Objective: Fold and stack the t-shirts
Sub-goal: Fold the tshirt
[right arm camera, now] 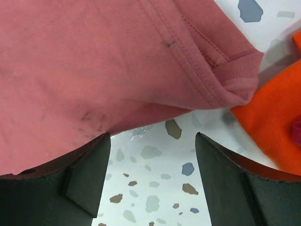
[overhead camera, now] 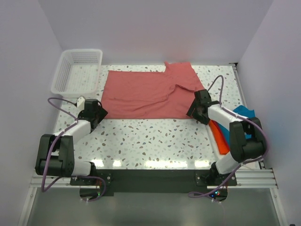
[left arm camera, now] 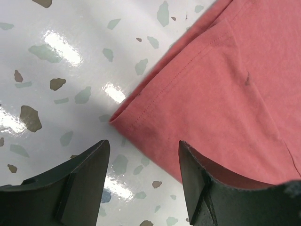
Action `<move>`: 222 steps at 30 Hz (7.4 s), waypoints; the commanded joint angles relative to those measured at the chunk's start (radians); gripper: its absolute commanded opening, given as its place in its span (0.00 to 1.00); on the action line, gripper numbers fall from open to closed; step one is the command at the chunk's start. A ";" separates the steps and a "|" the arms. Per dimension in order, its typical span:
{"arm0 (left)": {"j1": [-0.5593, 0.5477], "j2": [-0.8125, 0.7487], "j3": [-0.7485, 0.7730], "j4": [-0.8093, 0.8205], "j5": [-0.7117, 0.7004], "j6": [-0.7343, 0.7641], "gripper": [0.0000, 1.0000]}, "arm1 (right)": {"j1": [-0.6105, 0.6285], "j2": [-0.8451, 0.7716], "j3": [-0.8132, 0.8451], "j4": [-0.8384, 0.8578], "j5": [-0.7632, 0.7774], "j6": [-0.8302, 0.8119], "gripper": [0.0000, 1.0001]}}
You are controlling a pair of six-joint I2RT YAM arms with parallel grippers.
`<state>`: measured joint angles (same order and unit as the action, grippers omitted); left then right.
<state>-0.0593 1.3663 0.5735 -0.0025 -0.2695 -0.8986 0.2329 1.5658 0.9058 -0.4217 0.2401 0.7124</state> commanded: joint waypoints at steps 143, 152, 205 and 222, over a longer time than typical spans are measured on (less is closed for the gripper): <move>-0.063 0.840 1.065 -0.156 -0.223 0.428 0.00 | -0.139 0.935 1.329 -0.046 -0.094 -0.324 0.00; -0.040 0.850 1.111 -0.110 -0.215 0.435 0.00 | -0.168 0.853 1.328 0.026 -0.108 -0.284 0.00; -0.028 0.232 0.410 -0.244 -0.198 0.139 0.00 | -0.178 -0.455 -0.211 0.153 -0.239 -0.105 0.00; -0.050 0.004 0.177 -0.162 -0.145 0.055 0.63 | -0.130 -0.563 -0.266 0.156 -0.302 -0.154 0.68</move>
<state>-0.0978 1.4212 0.7540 -0.2356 -0.4217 -0.8291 0.0677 0.9516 0.5533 -0.3134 -0.0486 0.5968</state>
